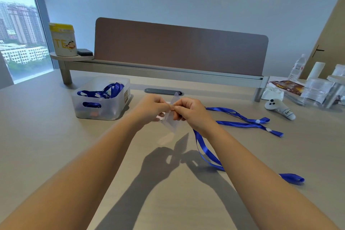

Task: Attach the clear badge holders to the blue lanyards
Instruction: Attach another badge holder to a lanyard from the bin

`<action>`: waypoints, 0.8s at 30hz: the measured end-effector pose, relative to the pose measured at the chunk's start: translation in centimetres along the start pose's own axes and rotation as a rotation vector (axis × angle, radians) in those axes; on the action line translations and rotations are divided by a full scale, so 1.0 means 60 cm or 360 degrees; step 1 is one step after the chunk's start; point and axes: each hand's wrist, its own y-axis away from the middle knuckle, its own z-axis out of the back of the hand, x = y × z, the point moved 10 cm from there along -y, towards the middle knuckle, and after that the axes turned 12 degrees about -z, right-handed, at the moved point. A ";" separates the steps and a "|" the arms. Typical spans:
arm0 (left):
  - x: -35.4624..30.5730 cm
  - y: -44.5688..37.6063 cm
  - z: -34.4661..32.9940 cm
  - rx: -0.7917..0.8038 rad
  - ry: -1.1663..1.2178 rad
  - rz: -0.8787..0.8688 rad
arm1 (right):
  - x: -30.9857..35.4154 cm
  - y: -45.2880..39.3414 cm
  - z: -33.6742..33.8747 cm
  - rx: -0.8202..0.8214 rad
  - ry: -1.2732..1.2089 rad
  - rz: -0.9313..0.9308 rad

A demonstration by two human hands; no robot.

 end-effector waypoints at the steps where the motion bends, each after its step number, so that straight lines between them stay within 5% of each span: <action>1: 0.010 0.004 0.000 -0.0028 0.0080 0.0060 | 0.001 -0.002 0.000 0.0007 -0.0020 -0.0003; 9: 0.142 0.081 -0.061 0.0356 0.0847 0.1021 | 0.002 -0.012 0.007 0.0024 -0.0224 -0.0067; 11: 0.132 0.081 -0.077 0.0266 0.1256 0.1035 | -0.002 -0.009 0.002 0.0101 -0.0275 -0.0100; 16: 0.119 0.050 -0.037 -0.0534 0.1889 0.0815 | -0.028 -0.002 -0.007 0.0247 -0.0346 -0.0270; 24: 0.080 0.050 -0.022 -0.0594 0.1804 0.0715 | -0.028 0.010 -0.015 0.0369 -0.0271 -0.0292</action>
